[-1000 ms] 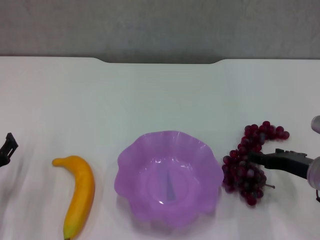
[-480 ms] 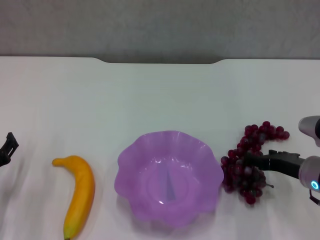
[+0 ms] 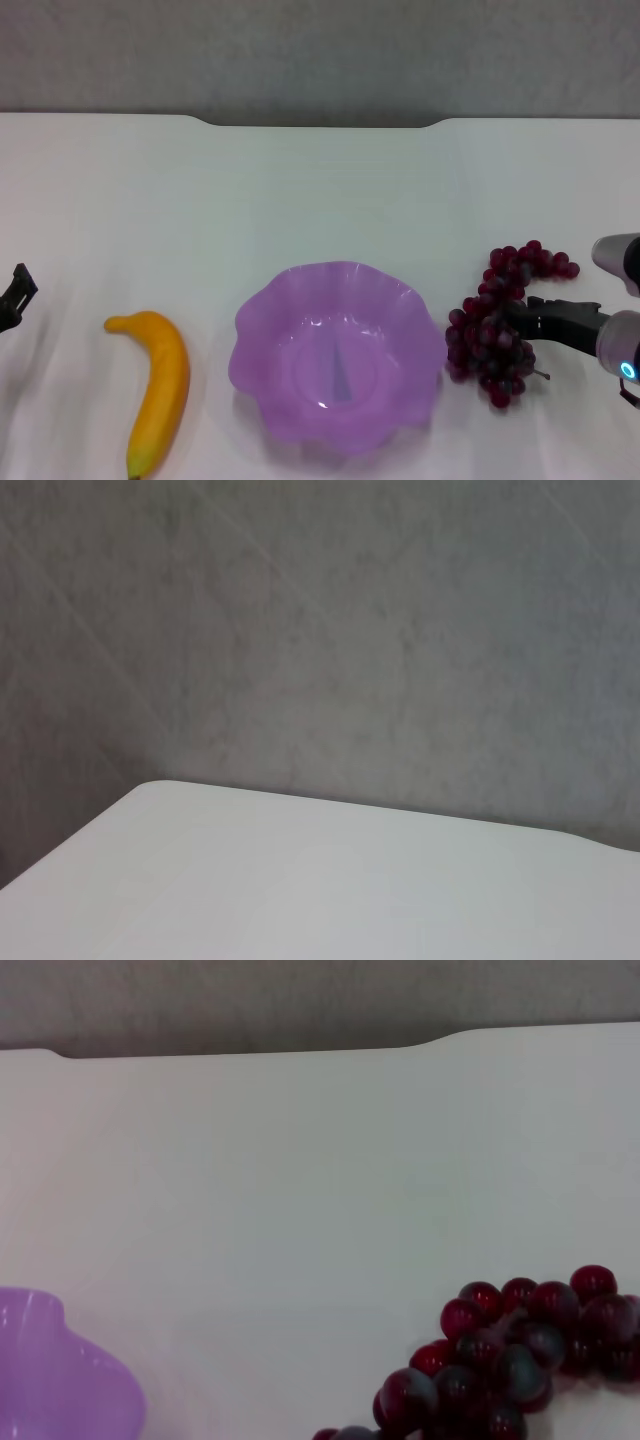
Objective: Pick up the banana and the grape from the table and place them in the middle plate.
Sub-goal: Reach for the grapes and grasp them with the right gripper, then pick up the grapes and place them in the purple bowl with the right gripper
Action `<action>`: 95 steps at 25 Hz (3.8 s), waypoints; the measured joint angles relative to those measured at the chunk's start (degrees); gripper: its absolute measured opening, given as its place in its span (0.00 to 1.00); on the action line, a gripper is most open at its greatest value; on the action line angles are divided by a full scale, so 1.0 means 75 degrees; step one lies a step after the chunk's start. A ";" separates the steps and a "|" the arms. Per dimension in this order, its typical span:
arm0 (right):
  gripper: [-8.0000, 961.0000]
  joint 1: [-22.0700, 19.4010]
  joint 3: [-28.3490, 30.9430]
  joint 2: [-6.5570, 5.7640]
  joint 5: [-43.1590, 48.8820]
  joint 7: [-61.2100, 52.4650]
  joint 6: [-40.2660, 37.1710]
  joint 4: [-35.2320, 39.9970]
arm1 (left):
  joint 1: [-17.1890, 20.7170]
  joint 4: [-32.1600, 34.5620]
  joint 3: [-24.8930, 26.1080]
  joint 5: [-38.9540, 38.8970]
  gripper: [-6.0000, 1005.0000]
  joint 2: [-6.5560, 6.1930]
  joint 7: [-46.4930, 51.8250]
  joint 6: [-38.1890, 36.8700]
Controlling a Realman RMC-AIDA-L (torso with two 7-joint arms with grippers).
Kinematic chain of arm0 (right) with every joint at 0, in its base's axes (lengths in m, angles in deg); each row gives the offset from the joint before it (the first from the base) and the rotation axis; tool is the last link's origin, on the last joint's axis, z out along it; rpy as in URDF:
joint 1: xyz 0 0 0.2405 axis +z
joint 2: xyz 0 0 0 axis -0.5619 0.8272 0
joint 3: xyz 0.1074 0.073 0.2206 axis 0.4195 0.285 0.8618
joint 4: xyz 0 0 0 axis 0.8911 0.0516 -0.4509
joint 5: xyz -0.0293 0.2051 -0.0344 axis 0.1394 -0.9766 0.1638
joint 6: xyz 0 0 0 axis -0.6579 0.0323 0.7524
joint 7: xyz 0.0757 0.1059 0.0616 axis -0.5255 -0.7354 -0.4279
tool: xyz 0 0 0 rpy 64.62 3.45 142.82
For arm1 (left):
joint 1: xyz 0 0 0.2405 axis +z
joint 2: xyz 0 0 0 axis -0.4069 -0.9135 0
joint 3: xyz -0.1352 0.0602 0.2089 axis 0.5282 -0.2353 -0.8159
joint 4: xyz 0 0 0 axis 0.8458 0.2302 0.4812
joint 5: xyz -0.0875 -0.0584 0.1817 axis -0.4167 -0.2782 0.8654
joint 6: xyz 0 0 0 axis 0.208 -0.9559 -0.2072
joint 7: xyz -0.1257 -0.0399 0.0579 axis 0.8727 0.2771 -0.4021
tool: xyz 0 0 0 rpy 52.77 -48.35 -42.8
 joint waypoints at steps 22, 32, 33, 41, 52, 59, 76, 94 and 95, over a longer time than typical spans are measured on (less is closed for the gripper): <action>0.13 -0.0078 -0.0621 0.0010 0.0025 0.0507 -0.1002 0.0058 | -0.0004 0.0000 -0.0018 0.0000 0.89 0.0000 0.0000 -0.0001; 0.11 -0.0180 -0.1517 0.0012 0.0018 0.0576 -0.2186 0.0047 | 0.0004 0.0000 -0.0019 0.0000 0.89 0.0000 0.0000 0.0000; 0.11 -0.0214 -0.1646 0.0012 0.0019 0.0581 -0.2390 0.0029 | 0.0007 0.0005 -0.0019 0.0000 0.89 0.0000 0.0000 -0.0001; 0.10 -0.0476 -0.2921 0.0003 0.0356 0.0602 -0.4408 -0.0040 | 0.0023 0.0010 -0.0002 -0.0006 0.89 0.0000 0.0000 -0.0001; 0.09 -0.0825 -0.4320 -0.0006 0.1165 0.0580 -0.7251 -0.0053 | 0.0050 0.0011 -0.0009 -0.0007 0.89 0.0000 0.0000 -0.0001; 0.09 -0.0837 -0.4483 -0.0006 0.1595 0.0492 -0.8065 -0.0222 | -0.0003 0.0005 -0.0026 0.0003 0.89 0.0000 0.0000 0.0021; 0.08 -0.0122 -0.5063 -0.0005 0.2247 0.0139 -0.7278 -0.1024 | -0.0058 -0.0014 -0.0054 0.0025 0.89 0.0000 0.0001 0.0024; 0.07 0.0294 -0.5715 0.0062 0.2360 -0.1106 -0.7165 0.0575 | -0.0119 -0.0011 -0.0040 -0.0016 0.89 0.0001 0.0002 0.0023; 0.07 0.0295 -0.5739 0.0071 0.2352 -0.1202 -0.7228 0.0695 | -0.0124 -0.0011 -0.0039 -0.0015 0.89 0.0001 0.0006 0.0023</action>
